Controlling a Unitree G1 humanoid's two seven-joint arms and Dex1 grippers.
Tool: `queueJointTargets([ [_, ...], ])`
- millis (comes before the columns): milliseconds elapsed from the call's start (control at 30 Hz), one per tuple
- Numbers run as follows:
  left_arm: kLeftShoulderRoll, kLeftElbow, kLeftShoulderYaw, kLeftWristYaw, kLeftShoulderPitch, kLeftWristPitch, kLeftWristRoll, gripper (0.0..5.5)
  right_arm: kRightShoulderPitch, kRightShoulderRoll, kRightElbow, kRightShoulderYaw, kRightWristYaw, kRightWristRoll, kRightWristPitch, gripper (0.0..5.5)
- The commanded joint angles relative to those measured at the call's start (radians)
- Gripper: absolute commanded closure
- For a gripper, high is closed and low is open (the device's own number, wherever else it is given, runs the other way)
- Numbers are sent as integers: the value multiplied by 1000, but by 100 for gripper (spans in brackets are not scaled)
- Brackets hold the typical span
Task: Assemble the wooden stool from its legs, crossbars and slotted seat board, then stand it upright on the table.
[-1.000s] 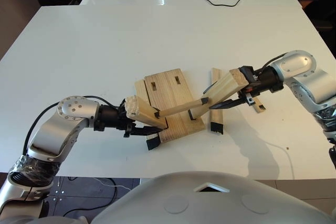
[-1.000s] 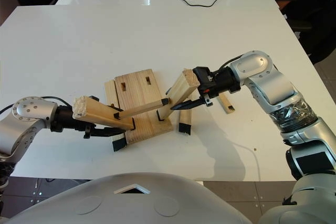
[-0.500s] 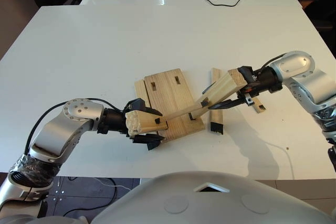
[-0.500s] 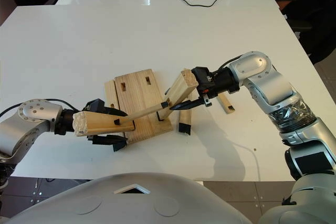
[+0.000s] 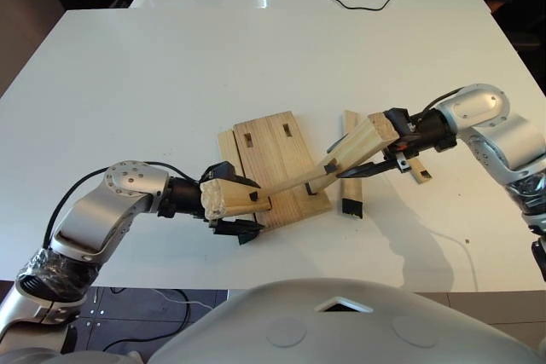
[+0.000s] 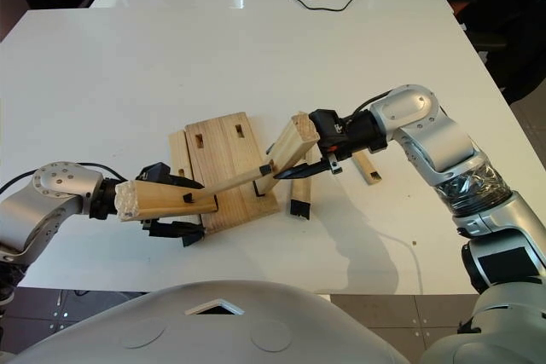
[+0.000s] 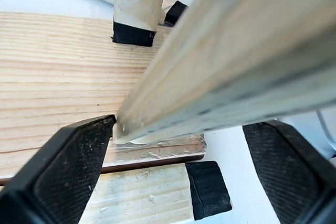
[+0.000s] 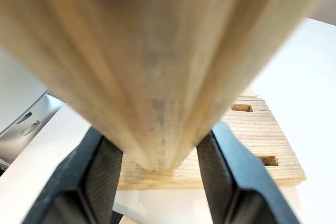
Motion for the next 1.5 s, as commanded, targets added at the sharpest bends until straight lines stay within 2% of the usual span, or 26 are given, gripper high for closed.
queueJointTargets([
  [33, 67, 121, 6, -129, 16, -152, 56, 114, 154, -1, 80, 163, -92, -287, 140, 351],
  [167, 78, 216, 12, -178, -12, -237, 80, 114, 155, 0, 80, 163, -95, -287, 139, 351],
  [400, 68, 344, 51, -236, -87, -258, 56, 114, 150, -2, 78, 167, -97, -290, 136, 351],
  [633, -16, 626, 91, -158, -394, -226, 67, 114, 141, -17, 60, 181, -72, -318, 109, 351],
  [800, -104, 488, 101, -138, -606, -113, -47, 114, 120, -15, 73, 183, -58, -325, 103, 351],
  [967, -181, 339, 42, -153, -713, -57, -92, 114, 107, -5, 69, 177, -64, -312, 115, 351],
  [1067, -199, 231, 0, -179, -703, -52, -99, 114, 96, 2, 60, 168, -73, -295, 127, 351],
  [1300, -186, 80, -8, -221, -662, 10, -172, 114, 103, 1, 64, 176, -69, -302, 113, 351],
  [1500, -181, 21, -106, -200, -576, -75, -36, 114, 95, 17, 62, 178, -81, -302, 118, 351],
])
